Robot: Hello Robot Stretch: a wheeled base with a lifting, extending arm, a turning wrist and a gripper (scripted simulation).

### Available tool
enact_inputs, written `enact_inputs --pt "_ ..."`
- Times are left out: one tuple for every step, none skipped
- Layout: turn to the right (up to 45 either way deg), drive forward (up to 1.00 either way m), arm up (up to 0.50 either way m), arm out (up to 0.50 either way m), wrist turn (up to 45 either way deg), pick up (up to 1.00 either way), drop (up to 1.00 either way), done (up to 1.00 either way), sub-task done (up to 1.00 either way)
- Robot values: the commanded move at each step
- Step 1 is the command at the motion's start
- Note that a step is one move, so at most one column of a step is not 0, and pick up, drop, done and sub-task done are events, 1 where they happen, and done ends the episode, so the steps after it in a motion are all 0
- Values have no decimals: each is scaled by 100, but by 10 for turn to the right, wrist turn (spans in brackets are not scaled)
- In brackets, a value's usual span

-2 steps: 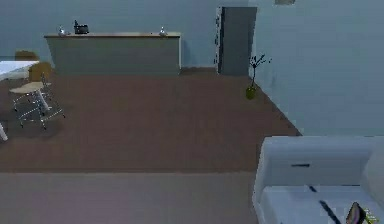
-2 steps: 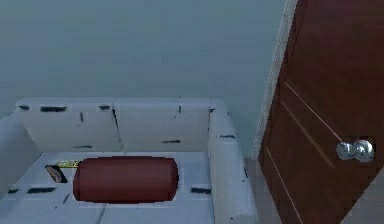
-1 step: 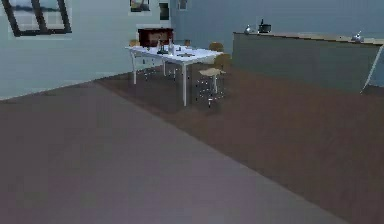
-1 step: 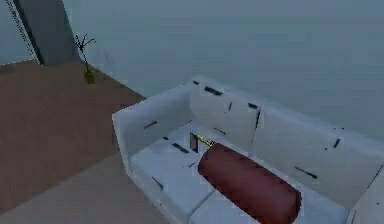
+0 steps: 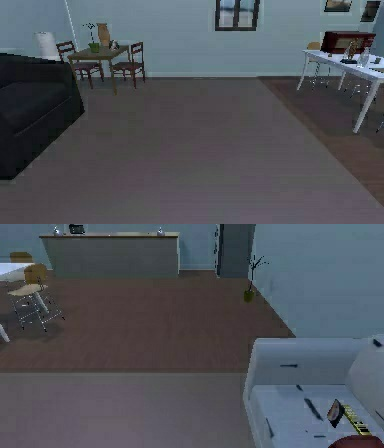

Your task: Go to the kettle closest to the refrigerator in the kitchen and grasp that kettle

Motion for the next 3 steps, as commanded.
enact_inputs --pt "0 15 0 0 0 0 0 0 0" --pt "450 0 0 0 0 0 0 0 0" --pt "420 0 0 0 0 0 0 0 0"
